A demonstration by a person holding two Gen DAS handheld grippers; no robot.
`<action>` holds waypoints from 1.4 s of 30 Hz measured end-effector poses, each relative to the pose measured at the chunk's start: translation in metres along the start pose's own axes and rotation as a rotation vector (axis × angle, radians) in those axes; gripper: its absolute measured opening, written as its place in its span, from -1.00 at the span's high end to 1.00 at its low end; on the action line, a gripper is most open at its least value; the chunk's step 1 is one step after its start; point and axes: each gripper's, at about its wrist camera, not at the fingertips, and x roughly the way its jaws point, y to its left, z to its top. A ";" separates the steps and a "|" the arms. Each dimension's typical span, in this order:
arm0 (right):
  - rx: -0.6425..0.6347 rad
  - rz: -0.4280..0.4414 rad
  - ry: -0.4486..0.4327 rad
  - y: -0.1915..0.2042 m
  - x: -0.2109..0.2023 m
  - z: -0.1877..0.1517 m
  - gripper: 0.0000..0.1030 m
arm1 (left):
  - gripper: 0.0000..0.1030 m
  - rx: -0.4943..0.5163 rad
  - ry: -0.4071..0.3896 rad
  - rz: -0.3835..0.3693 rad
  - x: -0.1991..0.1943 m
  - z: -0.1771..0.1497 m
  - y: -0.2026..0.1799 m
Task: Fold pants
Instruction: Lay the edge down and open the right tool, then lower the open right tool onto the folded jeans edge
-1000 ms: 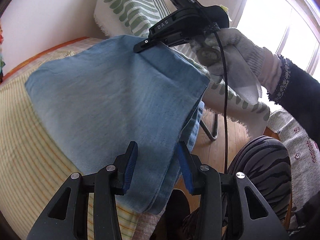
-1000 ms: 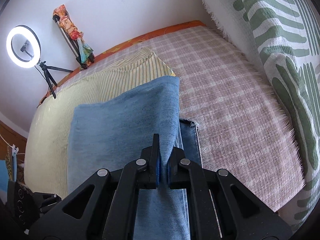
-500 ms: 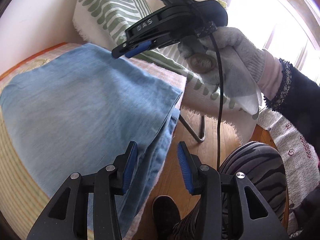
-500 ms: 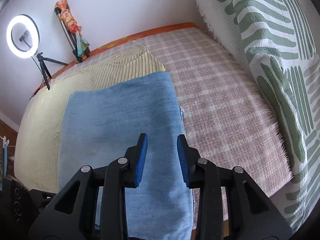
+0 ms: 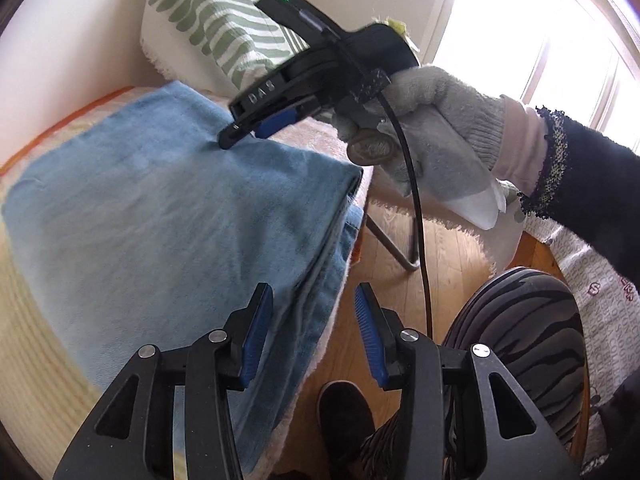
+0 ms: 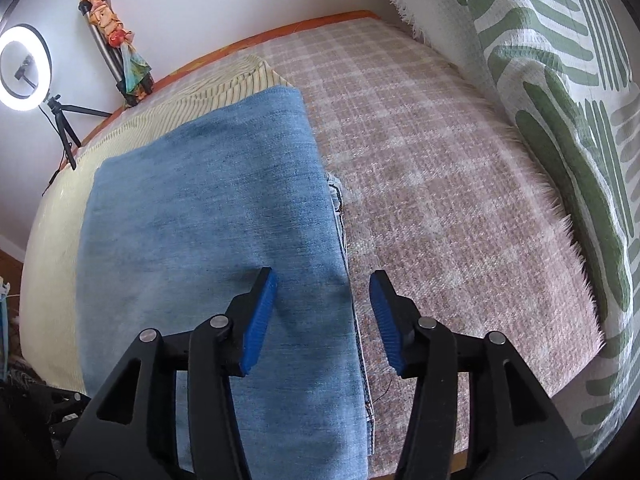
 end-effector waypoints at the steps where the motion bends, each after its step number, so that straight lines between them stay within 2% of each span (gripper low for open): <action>1: 0.005 0.005 -0.006 0.000 -0.002 0.000 0.03 | 0.23 0.002 -0.005 0.015 -0.007 0.001 0.000; 7: 0.006 0.060 -0.067 0.003 -0.020 0.008 0.00 | 0.15 0.021 -0.050 0.108 -0.042 0.005 0.005; 8: 0.003 0.063 -0.072 0.003 -0.021 0.009 -0.01 | 0.04 0.013 -0.054 0.112 -0.046 0.006 0.007; 12: -0.015 0.072 -0.091 0.007 -0.027 0.016 -0.23 | -0.05 -0.021 -0.078 0.128 -0.060 0.006 0.017; 16: -0.038 0.087 -0.110 0.010 -0.029 0.019 -0.32 | -0.18 -0.040 -0.077 0.148 -0.067 0.005 0.028; 18: -0.040 0.105 -0.102 0.009 -0.027 0.021 -0.50 | -0.24 -0.092 -0.079 0.139 -0.071 0.005 0.039; 19: -0.042 0.115 -0.096 0.009 -0.025 0.021 -0.51 | -0.27 -0.128 -0.087 0.129 -0.074 0.004 0.047; 25: -0.053 0.145 -0.075 0.004 -0.014 0.021 -0.52 | -0.34 -0.365 -0.087 0.075 -0.083 -0.011 0.095; 29: -0.065 0.175 -0.063 0.004 -0.006 0.019 -0.53 | -0.35 -0.484 -0.072 0.074 -0.079 -0.020 0.121; 32: -0.069 0.196 -0.047 0.003 0.003 0.019 -0.53 | -0.35 -0.571 -0.062 0.043 -0.072 -0.027 0.136; 37: -0.078 0.240 -0.023 0.003 0.017 0.019 -0.53 | -0.35 -0.608 -0.029 0.033 -0.056 -0.032 0.144; 41: -0.124 0.232 -0.012 0.013 0.027 0.016 -0.52 | -0.35 -0.619 -0.012 0.024 -0.042 -0.034 0.147; 42: -0.129 0.235 -0.022 0.014 0.026 0.016 -0.39 | -0.35 -0.612 -0.011 0.026 -0.038 -0.034 0.147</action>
